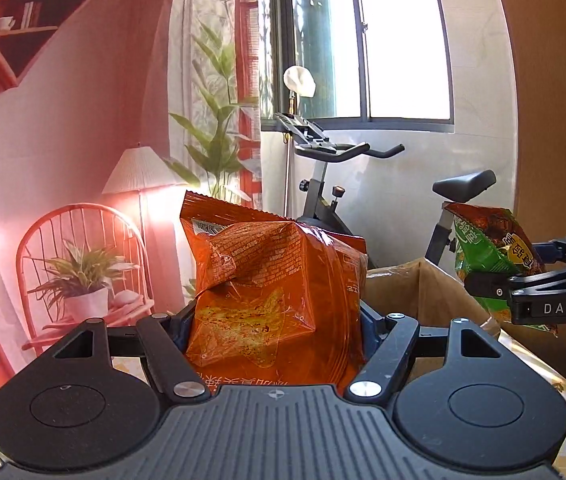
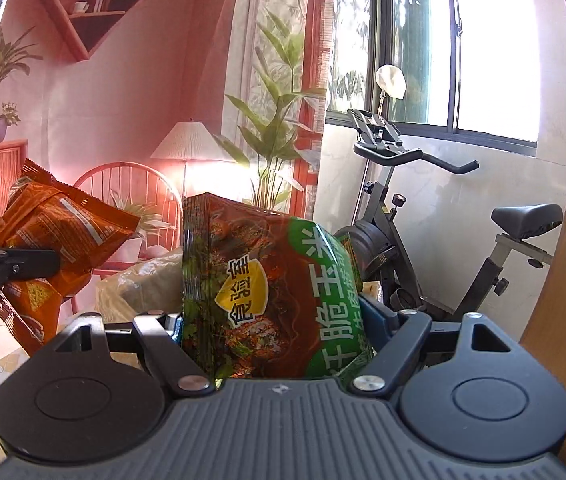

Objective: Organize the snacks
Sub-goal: 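Carry the orange chip bag into the box and open the left tool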

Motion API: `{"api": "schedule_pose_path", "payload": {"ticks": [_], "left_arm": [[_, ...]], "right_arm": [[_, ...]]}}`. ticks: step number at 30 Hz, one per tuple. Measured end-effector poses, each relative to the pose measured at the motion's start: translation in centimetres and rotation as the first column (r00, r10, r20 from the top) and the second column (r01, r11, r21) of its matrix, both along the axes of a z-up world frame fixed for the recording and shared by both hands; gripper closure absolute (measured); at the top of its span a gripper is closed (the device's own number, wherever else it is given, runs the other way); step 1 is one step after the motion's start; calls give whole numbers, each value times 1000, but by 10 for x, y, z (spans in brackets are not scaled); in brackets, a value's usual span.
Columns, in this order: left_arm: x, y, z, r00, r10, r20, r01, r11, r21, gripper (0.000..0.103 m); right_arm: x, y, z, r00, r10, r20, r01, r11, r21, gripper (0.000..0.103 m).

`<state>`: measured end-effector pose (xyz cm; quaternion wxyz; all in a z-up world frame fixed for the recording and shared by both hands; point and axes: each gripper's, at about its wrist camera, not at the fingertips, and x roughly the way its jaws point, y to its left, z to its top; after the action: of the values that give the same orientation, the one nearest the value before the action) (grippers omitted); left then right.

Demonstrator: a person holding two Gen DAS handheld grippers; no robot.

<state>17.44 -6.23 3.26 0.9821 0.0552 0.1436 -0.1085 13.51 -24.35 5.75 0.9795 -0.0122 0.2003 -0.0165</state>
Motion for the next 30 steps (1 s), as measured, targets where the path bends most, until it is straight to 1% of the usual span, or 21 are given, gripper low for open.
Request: {"api": "schedule_pose_path", "payload": {"ticks": [4,8,12,15,17,21,24,26,30], "left_arm": [[37,-14,10,1000,12,-12,-11,999,46,28],[74,-26,14,999,23,-32,-20,996,89,28],[100,-34,6,997,24,-68,-16,993,113,27],[112,-40,-7,995,22,-101,-8,990,141,27],[122,-42,-16,992,24,-127,-5,989,145,27],[137,-42,-29,985,26,-170,0,989,149,25],[142,-42,-34,982,37,-186,-9,989,148,18],[143,-38,-32,980,33,-197,-10,993,116,15],[136,-34,-25,982,23,-187,-1,993,116,15]], "right_arm": [[46,-11,-4,999,5,-45,-2,998,64,23],[81,-23,-14,996,-3,-91,16,990,139,23],[107,-44,-28,988,-10,-156,51,964,262,23],[121,-56,-43,977,-13,-214,81,947,311,23],[127,-61,-54,968,-9,-252,96,938,334,23],[134,-67,-66,952,-14,-305,120,936,331,21],[136,-69,-67,946,-23,-324,132,938,321,17],[135,-67,-66,947,-20,-320,124,943,310,10],[131,-59,-57,953,-14,-304,104,954,283,9]]}}
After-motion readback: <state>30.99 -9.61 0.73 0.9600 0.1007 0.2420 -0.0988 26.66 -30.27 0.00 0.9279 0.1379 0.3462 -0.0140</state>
